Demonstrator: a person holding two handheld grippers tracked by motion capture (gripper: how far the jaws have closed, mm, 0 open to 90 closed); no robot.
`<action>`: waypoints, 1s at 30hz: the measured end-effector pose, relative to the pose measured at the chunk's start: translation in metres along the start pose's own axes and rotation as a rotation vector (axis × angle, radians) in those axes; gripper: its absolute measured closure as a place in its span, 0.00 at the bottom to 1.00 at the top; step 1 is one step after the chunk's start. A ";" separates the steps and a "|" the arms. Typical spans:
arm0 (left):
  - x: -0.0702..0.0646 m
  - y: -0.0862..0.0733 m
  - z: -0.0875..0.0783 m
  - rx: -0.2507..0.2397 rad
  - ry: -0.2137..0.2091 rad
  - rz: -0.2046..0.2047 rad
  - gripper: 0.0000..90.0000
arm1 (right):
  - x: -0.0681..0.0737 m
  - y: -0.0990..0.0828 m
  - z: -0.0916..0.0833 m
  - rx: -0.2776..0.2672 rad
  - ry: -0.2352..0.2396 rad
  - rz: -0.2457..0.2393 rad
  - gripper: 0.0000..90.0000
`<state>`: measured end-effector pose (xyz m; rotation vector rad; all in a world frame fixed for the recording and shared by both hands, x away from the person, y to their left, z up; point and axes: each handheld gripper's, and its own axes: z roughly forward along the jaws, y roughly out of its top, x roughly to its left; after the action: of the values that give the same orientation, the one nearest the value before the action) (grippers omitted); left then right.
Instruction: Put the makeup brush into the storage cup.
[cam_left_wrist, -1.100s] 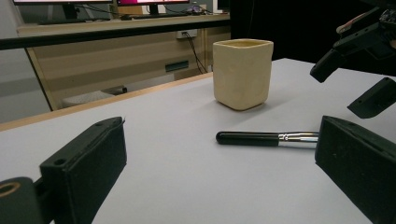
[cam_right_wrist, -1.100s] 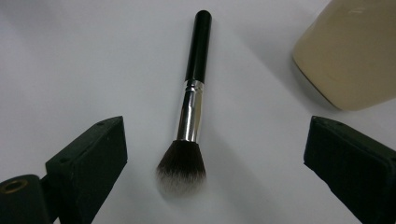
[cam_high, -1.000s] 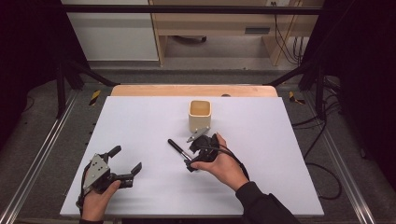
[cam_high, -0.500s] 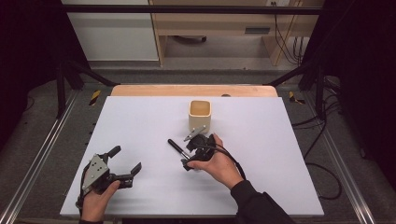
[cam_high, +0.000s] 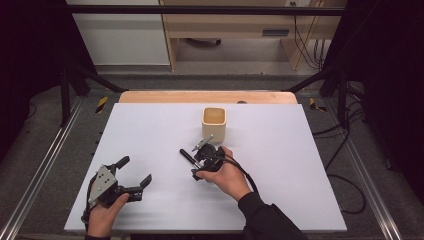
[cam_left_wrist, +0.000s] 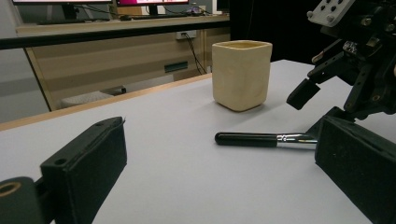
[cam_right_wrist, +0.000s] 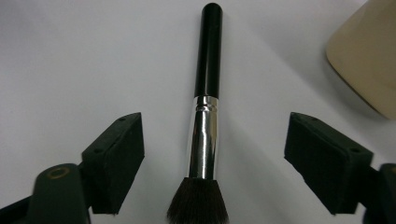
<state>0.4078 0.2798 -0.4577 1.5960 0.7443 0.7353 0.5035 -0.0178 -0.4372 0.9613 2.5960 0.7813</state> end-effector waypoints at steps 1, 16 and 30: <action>0.000 0.000 0.000 0.000 0.000 0.000 0.02 | 0.000 0.000 0.000 0.000 0.000 0.000 0.26; 0.000 0.000 0.000 0.001 0.000 0.003 0.02 | 0.004 0.001 0.013 0.020 0.033 0.048 0.65; -0.001 0.000 0.001 0.006 -0.003 0.013 0.02 | 0.004 0.000 0.021 0.063 0.019 0.049 0.75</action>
<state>0.4079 0.2784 -0.4574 1.6085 0.7356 0.7402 0.5093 -0.0069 -0.4551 1.0438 2.6373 0.7284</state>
